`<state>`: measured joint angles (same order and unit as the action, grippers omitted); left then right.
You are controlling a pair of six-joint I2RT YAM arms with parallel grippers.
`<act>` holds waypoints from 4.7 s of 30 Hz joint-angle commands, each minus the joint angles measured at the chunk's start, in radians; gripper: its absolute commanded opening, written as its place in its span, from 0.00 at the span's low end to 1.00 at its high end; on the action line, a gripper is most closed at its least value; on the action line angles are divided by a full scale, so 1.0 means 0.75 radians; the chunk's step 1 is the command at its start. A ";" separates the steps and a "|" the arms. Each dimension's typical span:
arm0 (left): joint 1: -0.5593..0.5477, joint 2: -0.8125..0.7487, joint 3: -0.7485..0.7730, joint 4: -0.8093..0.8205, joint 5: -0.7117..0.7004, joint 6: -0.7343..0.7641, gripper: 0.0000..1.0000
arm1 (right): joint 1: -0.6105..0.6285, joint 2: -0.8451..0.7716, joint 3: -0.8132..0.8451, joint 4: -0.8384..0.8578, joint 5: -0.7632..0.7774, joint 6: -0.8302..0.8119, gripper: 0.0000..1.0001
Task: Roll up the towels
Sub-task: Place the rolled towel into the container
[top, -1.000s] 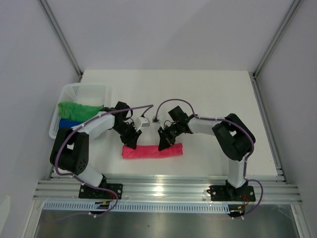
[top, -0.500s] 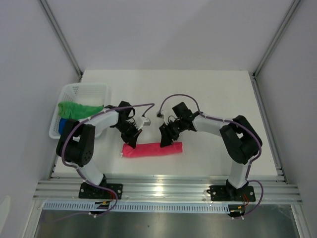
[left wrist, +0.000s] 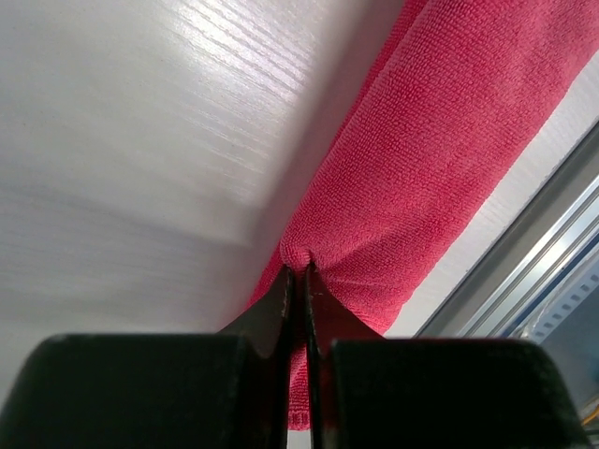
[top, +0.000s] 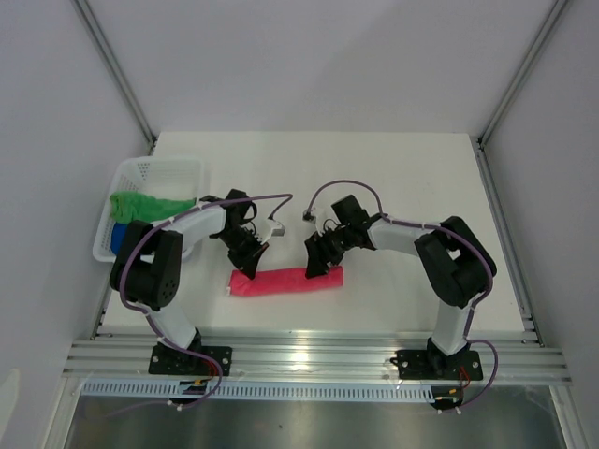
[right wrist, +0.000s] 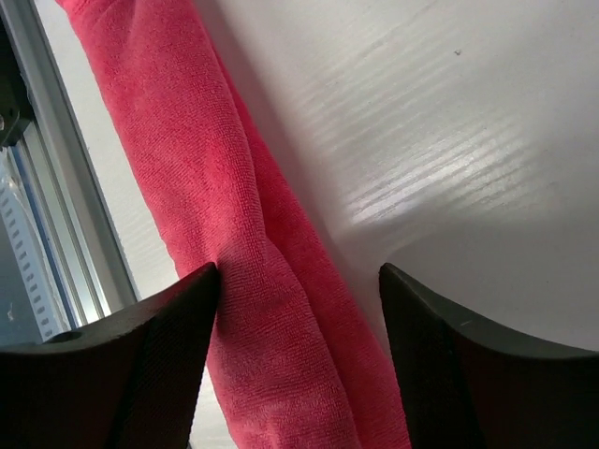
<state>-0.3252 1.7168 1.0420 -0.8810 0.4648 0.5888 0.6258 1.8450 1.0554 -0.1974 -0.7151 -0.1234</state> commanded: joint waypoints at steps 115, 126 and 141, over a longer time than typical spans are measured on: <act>0.321 -0.074 -0.093 -0.028 -0.029 -0.705 0.40 | 0.016 -0.450 -0.435 0.167 0.641 0.932 0.77; 0.340 0.018 -0.084 -0.036 -0.027 -0.730 0.45 | -0.006 -0.341 -0.495 0.289 0.608 0.981 0.68; 0.364 0.020 -0.093 0.050 0.178 -0.767 0.01 | -0.002 -0.382 -0.501 0.318 0.512 1.011 0.10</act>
<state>-0.0624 1.7706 0.9775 -0.9043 0.5323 0.0231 0.6239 1.5764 0.6857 0.0330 -0.3115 0.6315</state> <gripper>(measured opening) 0.133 0.226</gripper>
